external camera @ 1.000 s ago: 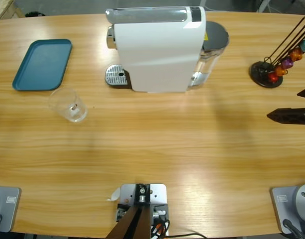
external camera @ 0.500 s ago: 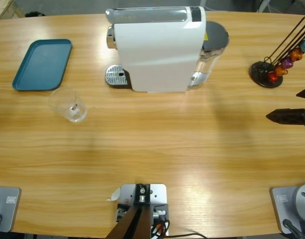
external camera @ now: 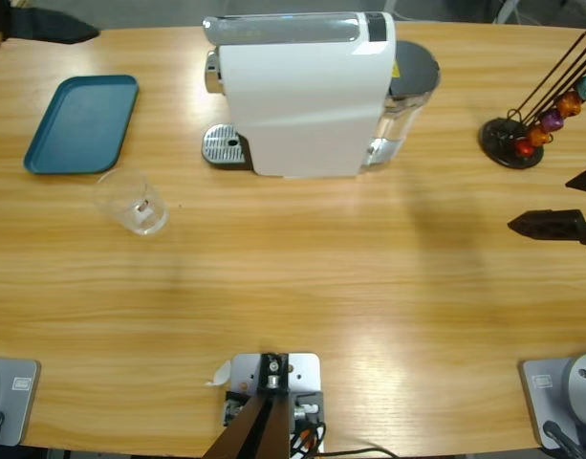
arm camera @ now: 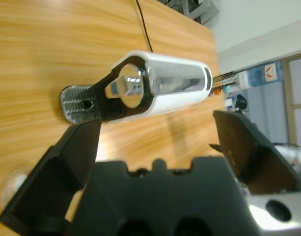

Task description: Pour coffee

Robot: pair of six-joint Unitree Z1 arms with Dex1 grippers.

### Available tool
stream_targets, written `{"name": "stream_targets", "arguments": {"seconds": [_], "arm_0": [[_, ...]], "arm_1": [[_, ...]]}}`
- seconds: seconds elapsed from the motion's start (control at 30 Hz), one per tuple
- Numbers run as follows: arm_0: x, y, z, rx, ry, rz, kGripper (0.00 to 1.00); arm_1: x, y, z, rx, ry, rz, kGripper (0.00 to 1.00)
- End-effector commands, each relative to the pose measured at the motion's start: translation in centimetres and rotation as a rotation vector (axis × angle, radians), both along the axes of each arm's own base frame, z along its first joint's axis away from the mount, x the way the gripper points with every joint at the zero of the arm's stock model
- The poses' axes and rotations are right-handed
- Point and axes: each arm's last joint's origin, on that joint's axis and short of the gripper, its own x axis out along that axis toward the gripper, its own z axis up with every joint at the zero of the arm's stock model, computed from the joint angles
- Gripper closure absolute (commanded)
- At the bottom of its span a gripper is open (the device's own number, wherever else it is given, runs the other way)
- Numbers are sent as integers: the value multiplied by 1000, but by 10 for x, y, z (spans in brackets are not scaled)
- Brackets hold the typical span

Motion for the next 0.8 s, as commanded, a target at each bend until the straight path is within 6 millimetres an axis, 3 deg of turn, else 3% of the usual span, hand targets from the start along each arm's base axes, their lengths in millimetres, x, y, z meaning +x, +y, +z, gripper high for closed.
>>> {"name": "stream_targets", "arguments": {"seconds": [0.03,0.3,0.6,0.7,0.8], "arm_0": [[39,-19,-35,7,139,-19,220],[66,-42,-55,10,181,-61,220],[85,-65,-58,-31,185,-128,231],[88,-68,-58,-48,197,-146,467],[88,-71,-60,-50,209,-149,481]], "arm_1": [[8,7,-8,-37,58,-1,0],[12,10,-10,-45,78,3,0],[13,10,-12,-50,85,3,0],[14,11,-12,-52,88,3,0],[14,11,-12,-51,87,3,0]]}}
